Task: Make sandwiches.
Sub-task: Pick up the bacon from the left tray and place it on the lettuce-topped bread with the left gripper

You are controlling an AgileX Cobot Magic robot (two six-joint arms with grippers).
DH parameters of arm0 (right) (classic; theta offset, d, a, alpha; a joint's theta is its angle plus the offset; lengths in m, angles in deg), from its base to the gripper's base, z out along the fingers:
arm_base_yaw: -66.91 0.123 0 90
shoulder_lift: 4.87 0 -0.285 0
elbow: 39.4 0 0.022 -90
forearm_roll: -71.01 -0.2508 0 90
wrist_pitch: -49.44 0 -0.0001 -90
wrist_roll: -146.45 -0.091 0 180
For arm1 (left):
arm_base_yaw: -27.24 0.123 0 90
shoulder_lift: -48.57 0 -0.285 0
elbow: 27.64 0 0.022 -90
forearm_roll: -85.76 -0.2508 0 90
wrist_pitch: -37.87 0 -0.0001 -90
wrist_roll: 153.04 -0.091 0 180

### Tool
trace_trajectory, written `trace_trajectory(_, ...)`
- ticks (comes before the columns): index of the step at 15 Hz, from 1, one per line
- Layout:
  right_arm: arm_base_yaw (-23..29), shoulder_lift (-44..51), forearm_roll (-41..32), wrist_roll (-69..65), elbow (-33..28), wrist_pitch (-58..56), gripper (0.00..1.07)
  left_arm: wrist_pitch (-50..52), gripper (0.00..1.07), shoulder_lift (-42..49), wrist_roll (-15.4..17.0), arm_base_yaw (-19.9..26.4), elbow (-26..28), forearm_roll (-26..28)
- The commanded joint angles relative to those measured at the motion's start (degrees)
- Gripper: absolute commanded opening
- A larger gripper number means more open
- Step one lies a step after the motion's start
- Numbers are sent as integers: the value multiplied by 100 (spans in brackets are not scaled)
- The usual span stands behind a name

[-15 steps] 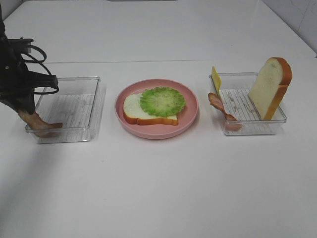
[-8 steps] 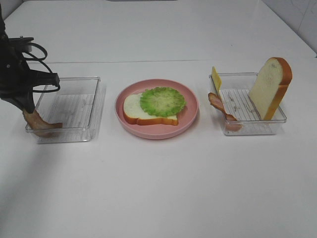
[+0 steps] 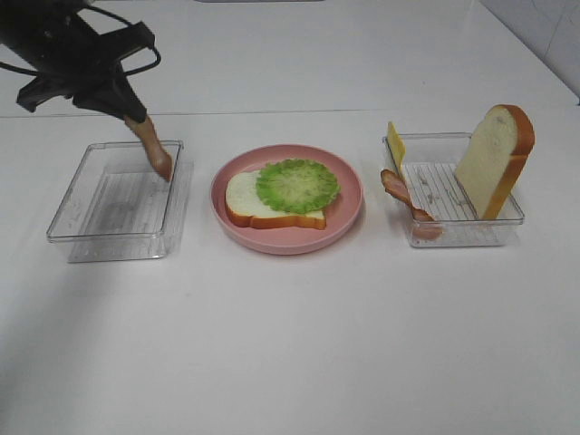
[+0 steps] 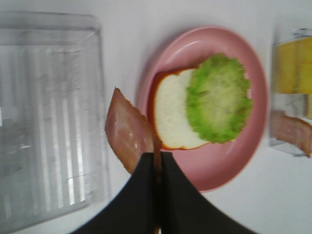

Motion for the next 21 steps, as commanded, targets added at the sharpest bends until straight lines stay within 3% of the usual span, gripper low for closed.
trace_trajectory(1, -34, 34, 0, -40, -6, 17, 76, 120, 0, -120, -779, -97, 103, 1077)
trace_trajectory(3, -34, 34, 0, -40, -6, 17, 76, 103, 0, -372, -1306, -304, 281, 1919)
trace_trajectory(5, -34, 34, 0, -40, -6, 17, 76, 120, 0, -665, -1392, -567, 527, 2389)
trace_trajectory(8, -34, 34, 0, -40, -6, 17, 76, 120, 0, -1283, -1352, -1037, 1197, 2510)
trace_trajectory(9, -34, 34, 0, -40, -6, 17, 76, 120, 0, -1684, -1335, -1312, 1679, 2515)
trace_trajectory(13, -34, 34, 0, -40, -6, 17, 76, 120, 0, -2286, -1306, -1461, 2114, 2469)
trace_trajectory(15, -34, 34, 0, -40, -6, 17, 76, -46, 0, -2372, -1071, -1301, 2114, 1874)
trace_trajectory(16, -34, 34, 0, -40, -6, 17, 76, -46, 0, -2372, -1071, -1301, 2114, 1874)
trace_trajectory(17, -34, 34, 0, -40, -6, 17, 76, -206, 0, -2355, -722, -1146, 2114, 1324)
trace_trajectory(18, -34, 34, 0, -40, -6, 17, 76, -252, 0, -2355, -584, -1112, 2114, 1031)
trace_trajectory(21, -34, 34, 0, -40, -6, 17, 76, -361, 0, -2361, -390, -1089, 2114, 252)
